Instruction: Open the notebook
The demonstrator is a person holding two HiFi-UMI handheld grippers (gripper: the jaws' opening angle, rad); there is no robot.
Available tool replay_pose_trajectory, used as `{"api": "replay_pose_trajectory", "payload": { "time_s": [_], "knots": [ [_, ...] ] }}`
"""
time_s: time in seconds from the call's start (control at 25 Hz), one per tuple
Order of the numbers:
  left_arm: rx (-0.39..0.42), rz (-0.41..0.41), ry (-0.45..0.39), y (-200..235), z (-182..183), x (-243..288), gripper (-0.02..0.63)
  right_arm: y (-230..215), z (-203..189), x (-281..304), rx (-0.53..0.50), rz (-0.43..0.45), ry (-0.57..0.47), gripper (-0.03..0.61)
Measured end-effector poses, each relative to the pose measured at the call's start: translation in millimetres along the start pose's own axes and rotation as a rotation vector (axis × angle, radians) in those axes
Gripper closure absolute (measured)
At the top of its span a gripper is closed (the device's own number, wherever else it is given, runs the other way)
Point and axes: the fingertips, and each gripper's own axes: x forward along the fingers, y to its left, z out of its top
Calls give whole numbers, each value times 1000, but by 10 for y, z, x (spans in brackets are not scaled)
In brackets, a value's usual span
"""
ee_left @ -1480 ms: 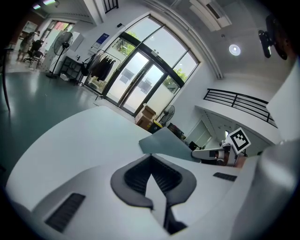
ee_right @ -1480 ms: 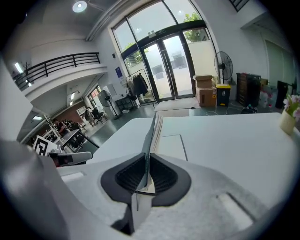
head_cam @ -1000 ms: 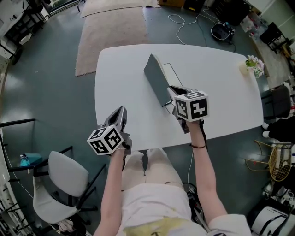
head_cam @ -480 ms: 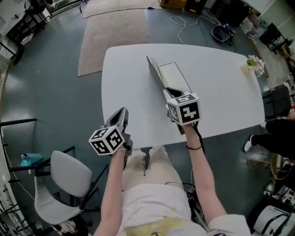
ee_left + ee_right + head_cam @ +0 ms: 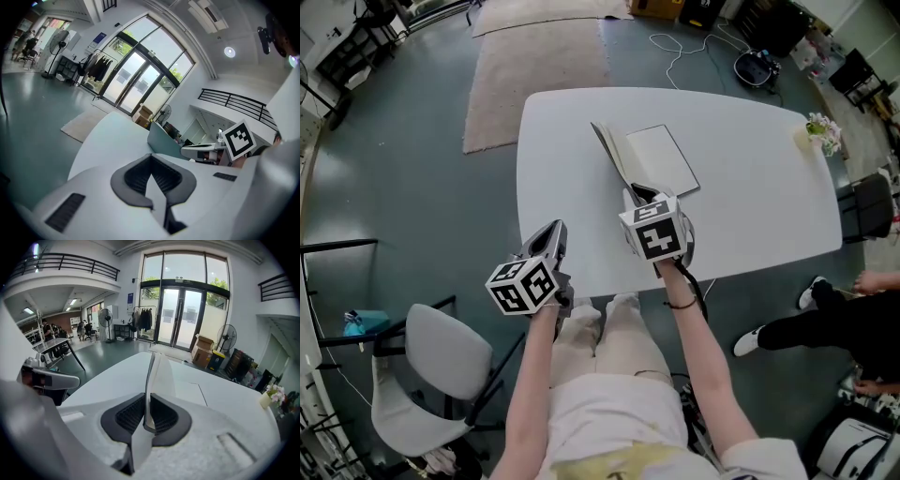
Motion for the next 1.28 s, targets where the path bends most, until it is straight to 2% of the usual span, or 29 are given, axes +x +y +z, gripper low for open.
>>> {"api": "replay_pose_trajectory", "payload": {
  "time_s": [0.16,0.48,0.84,1.28],
  "knots": [
    [-4,13,-11,45,3,-51,614,164,-14,89,-43,26,-9,541],
    [-11,45,-22,132,-6,-154,614,459,-185,276,-101,25,35,541],
    [-23,76,-21,269,-59,-270,614,643,-367,497,-123,54,83,538],
    [-37,84,-16,424,-69,-381,614,806,-492,668,-147,31,119,535]
  ]
}}
